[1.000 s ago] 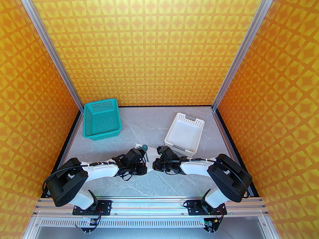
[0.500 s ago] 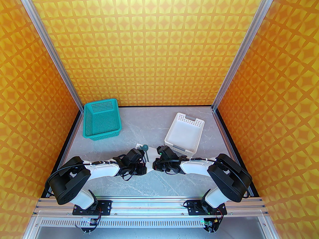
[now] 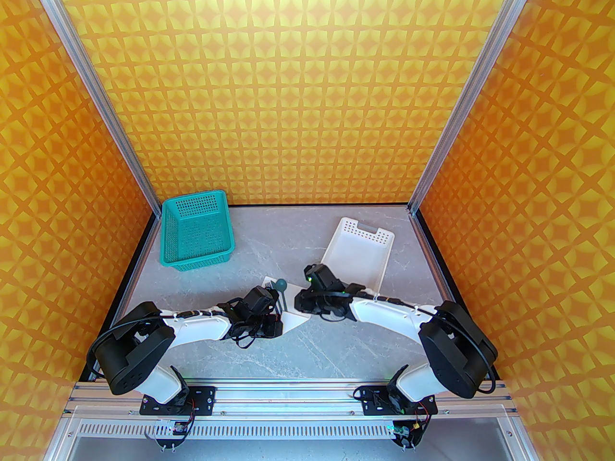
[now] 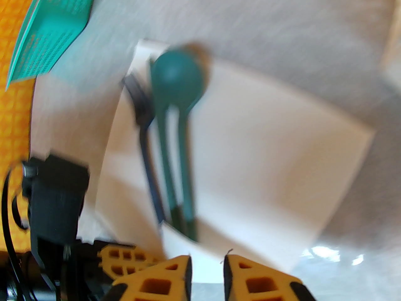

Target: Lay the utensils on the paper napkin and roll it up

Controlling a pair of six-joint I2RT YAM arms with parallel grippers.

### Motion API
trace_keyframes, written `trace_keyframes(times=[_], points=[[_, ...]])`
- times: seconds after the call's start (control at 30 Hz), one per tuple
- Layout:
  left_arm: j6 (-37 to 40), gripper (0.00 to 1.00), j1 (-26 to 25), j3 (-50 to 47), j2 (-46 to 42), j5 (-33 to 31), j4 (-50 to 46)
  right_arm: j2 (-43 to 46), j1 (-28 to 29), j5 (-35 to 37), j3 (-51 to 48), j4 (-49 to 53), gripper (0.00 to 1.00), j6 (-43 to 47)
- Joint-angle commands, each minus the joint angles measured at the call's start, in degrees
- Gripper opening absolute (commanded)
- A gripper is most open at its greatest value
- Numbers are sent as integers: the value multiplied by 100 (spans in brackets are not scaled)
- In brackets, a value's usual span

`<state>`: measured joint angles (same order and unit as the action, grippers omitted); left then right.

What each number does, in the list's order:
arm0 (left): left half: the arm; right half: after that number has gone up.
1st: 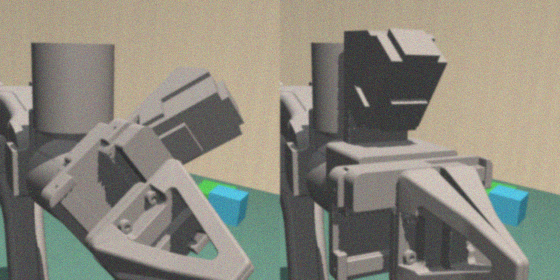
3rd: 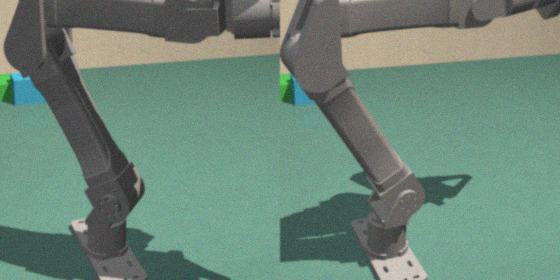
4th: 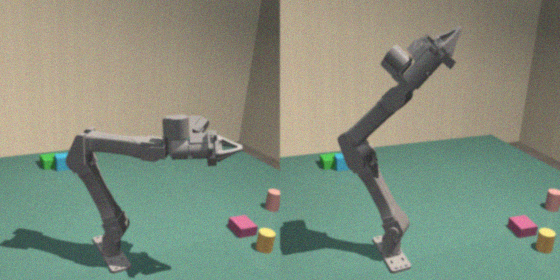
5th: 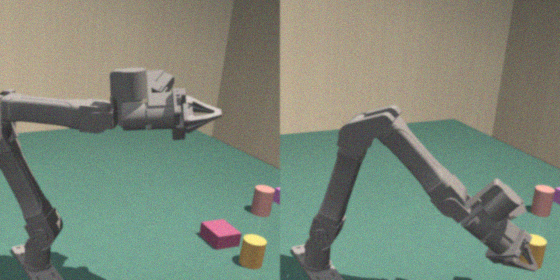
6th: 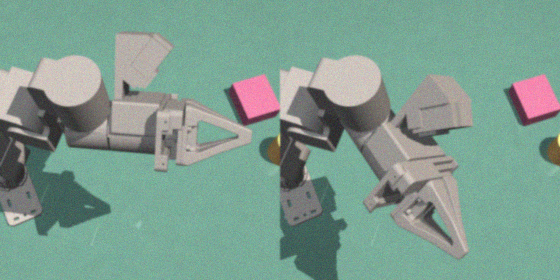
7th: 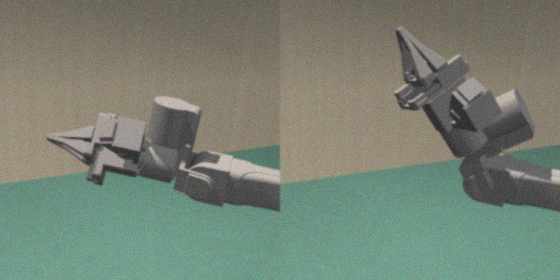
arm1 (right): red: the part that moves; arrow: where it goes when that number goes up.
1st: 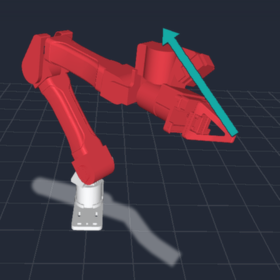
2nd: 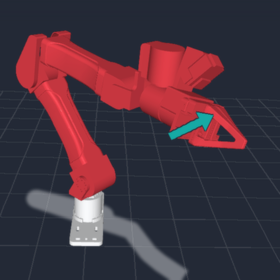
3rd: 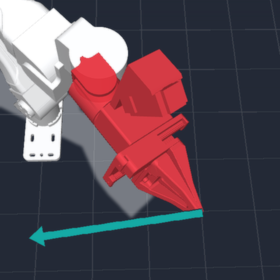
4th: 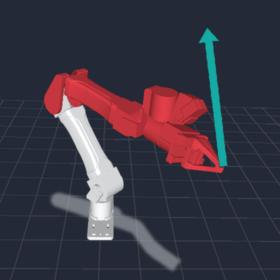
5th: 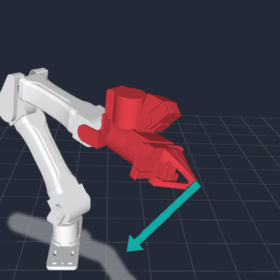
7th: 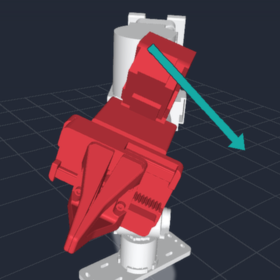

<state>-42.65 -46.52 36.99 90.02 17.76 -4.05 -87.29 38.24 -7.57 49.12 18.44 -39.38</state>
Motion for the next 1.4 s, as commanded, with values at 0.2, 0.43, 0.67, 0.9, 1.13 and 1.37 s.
trace_keyframes(times=[0.2, 0.43, 0.67, 0.9, 1.13, 1.37], points=[[-58, 0, 40, -78, -35, -124, -151, -721, -36, 886, 624, 656, 39, 360], [-72, 0, 39, -105, -55, -132, -141, -966, -120, 1228, 716, 643, 48, 372], [-70, 0, 38, -105, -55, -132, -140, -1198, -229, 1084, 699, 483, 56, 391], [-76, 0, 39, -113, -63, -132, -142, -1370, -229, 880, 731, 330, 59, 431], [-77, 0, 42, -113, -59, -132, -122, -1352, -166, 823, 848, 372, 59, 455], [-70, 0, 42, -113, -41, -138, -114, -1572, 67, 720, 1079, 428, 59, 314]])
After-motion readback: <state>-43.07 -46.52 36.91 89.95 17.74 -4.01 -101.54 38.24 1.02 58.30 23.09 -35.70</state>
